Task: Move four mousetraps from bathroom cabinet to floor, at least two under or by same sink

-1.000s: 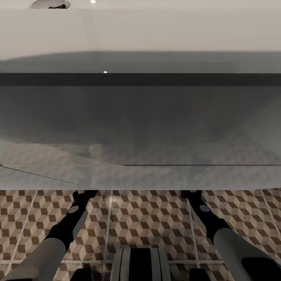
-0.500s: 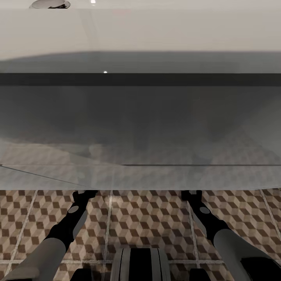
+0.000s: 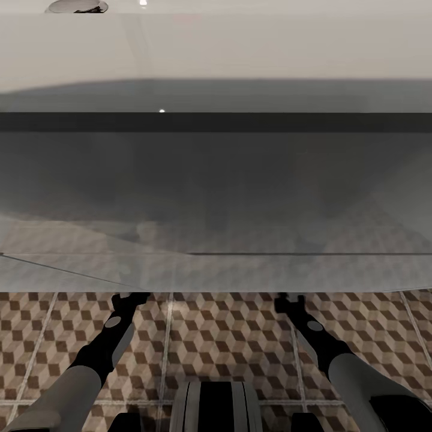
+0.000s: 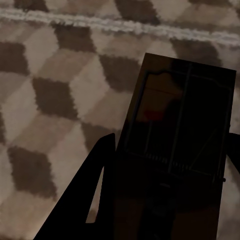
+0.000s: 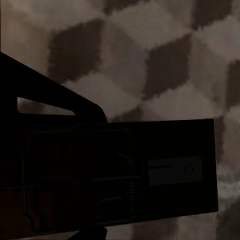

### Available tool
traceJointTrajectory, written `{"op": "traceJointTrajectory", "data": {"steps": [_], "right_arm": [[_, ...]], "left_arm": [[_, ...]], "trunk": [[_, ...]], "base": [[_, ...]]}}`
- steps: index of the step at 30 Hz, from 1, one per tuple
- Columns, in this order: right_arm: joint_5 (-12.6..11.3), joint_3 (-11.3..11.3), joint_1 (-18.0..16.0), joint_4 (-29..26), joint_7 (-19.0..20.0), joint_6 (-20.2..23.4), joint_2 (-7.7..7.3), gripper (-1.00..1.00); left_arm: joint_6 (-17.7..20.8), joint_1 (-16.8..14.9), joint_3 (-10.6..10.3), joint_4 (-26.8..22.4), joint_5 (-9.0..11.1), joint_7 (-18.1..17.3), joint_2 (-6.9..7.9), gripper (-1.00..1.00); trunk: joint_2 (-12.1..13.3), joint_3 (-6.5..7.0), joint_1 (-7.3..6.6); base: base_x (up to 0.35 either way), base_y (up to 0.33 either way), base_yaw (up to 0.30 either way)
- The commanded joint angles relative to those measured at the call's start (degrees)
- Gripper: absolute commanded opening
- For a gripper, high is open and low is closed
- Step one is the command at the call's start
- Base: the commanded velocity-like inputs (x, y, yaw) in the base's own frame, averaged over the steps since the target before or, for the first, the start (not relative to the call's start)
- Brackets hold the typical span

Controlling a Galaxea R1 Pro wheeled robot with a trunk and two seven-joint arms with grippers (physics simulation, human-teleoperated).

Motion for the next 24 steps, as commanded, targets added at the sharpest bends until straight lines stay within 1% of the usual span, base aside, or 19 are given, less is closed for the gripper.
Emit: {"op": "traceJointTrajectory", "data": {"steps": [1,9,24], "right_arm": [[-0.3,0.3,0.0,0.1,0.9,-0.2,-0.05,-1.0],[-0.3,0.3,0.0,0.1,2.9,-0.2,-0.05,-1.0],[-0.5,0.1,0.0,0.3,3.1,-0.1,-0.05,-1.0]], "left_arm": [[-0.2,0.0,-0.1,0.0,0.5,0.1,0.02,-1.0],[-0.2,0.0,-0.1,0.0,0.5,0.1,0.02,-1.0],[-0.2,0.0,-0.1,0.0,0.5,0.1,0.02,-1.0]], "trunk": [[0.0,-0.03,-0.01],[0.0,-0.03,-0.01],[0.0,-0.03,-0.01]], "base": [[0.0,0.0,0.0],[0.0,0.0,0.0],[0.0,0.0,0.0]]}}
